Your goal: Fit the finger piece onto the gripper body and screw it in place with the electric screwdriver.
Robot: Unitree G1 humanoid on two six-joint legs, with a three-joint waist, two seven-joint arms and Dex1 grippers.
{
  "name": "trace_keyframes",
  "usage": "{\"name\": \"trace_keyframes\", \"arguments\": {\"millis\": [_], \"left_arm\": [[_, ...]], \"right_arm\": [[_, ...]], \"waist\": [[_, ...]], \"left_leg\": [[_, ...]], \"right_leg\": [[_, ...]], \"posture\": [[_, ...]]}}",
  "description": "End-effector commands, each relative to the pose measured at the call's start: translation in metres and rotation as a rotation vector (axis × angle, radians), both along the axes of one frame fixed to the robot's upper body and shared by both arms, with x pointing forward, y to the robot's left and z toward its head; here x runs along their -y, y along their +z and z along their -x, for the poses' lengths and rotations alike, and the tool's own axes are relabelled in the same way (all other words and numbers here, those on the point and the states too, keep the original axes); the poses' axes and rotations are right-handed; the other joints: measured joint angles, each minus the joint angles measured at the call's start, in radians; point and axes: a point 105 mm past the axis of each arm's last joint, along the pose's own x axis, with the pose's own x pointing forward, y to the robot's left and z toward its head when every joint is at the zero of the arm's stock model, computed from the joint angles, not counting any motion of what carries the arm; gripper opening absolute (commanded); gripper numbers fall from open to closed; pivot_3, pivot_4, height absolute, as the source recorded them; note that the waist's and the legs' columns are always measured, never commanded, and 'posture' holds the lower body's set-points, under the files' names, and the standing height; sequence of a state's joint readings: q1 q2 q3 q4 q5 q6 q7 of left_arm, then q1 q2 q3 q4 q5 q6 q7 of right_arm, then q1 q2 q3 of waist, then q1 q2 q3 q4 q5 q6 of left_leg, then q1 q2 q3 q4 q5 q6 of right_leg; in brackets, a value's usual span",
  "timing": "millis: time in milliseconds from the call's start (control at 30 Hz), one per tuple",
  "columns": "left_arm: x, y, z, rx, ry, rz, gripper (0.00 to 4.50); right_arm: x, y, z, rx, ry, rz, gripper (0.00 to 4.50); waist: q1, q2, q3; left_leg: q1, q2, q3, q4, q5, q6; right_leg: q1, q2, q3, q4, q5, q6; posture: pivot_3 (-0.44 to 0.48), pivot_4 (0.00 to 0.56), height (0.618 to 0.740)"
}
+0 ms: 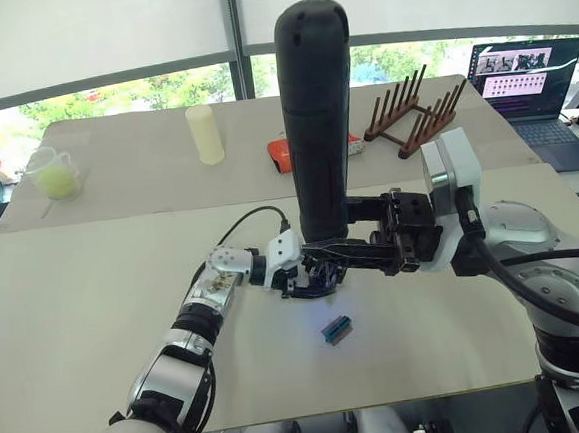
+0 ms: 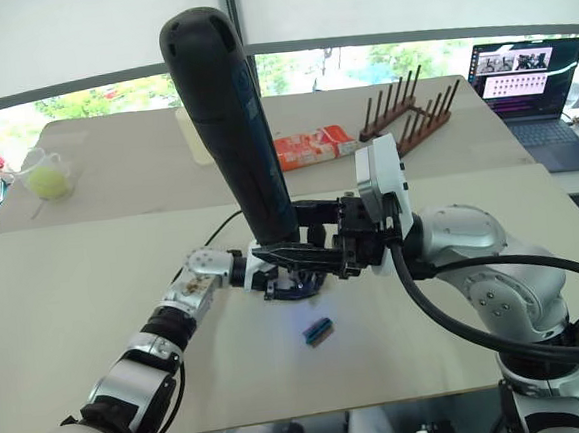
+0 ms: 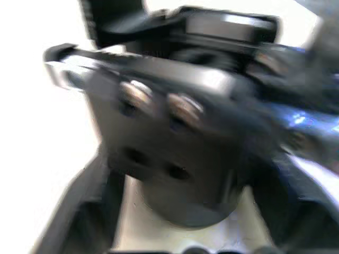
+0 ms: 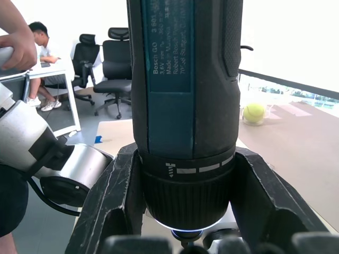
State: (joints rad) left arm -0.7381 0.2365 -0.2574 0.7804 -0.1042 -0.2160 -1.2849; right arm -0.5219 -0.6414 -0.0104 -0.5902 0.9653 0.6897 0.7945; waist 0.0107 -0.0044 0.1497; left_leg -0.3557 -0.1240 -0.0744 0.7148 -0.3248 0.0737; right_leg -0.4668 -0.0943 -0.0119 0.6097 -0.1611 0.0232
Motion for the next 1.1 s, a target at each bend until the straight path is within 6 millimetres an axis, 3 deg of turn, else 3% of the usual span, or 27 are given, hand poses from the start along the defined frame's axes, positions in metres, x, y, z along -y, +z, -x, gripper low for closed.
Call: {"name": "trace_keyframes", "arguments": {"millis": [33, 400, 633, 733, 833, 1100], "left_arm": [[-0.008, 0.003, 0.002, 0.034, 0.034, 0.021, 4.50], [-0.008, 0.004, 0.019, 0.013, 0.186, 0.117, 4.50], [-0.003, 0.004, 0.016, 0.017, 0.204, 0.121, 4.50], [0.001, 0.001, 0.017, 0.016, 0.190, 0.111, 3.60], [0.003, -0.005, 0.017, -0.001, 0.179, 0.088, 2.26], [0.002, -0.007, 0.016, -0.006, 0.175, 0.080, 2.27]], "right_arm": [[0.001, 0.013, 0.008, 0.055, 0.021, -0.026, 1.90], [-0.002, 0.015, 0.002, 0.058, 0.019, -0.034, 1.90], [-0.005, 0.017, -0.003, 0.073, 0.010, -0.043, 1.90], [-0.009, 0.017, -0.005, 0.084, 0.011, -0.042, 1.90], [-0.013, 0.017, -0.011, 0.110, -0.008, -0.035, 1.90], [-0.019, 0.012, -0.020, 0.146, -0.028, -0.017, 1.90]], "waist": [[-0.001, 0.000, 0.000], [0.004, 0.000, 0.000], [0.003, 0.000, 0.000], [0.003, 0.000, 0.000], [0.004, 0.000, 0.000], [0.006, 0.000, 0.000]], "left_leg": [[0.000, 0.000, 0.000, 0.000, 0.000, 0.000], [0.000, 0.000, 0.000, 0.000, 0.000, 0.000], [0.001, 0.000, 0.000, 0.000, 0.000, 0.000], [0.001, 0.000, 0.000, 0.000, 0.000, 0.000], [0.001, 0.000, 0.000, 0.000, 0.000, 0.000], [0.001, -0.001, 0.000, 0.000, 0.000, 0.000]], "right_leg": [[0.000, 0.000, 0.000, 0.000, 0.000, 0.000], [0.000, 0.000, 0.000, 0.000, 0.000, 0.000], [0.000, 0.000, 0.000, 0.000, 0.000, 0.000], [0.000, 0.001, 0.000, 0.000, 0.000, 0.000], [0.001, 0.000, 0.000, 0.000, 0.000, 0.000], [0.001, 0.001, -0.001, 0.000, 0.000, 0.000]], "posture": [[0.000, 0.150, 0.740], [0.000, 0.150, 0.740], [0.000, 0.150, 0.740], [0.000, 0.150, 0.740], [0.000, 0.150, 0.740], [0.000, 0.150, 0.740]]}}
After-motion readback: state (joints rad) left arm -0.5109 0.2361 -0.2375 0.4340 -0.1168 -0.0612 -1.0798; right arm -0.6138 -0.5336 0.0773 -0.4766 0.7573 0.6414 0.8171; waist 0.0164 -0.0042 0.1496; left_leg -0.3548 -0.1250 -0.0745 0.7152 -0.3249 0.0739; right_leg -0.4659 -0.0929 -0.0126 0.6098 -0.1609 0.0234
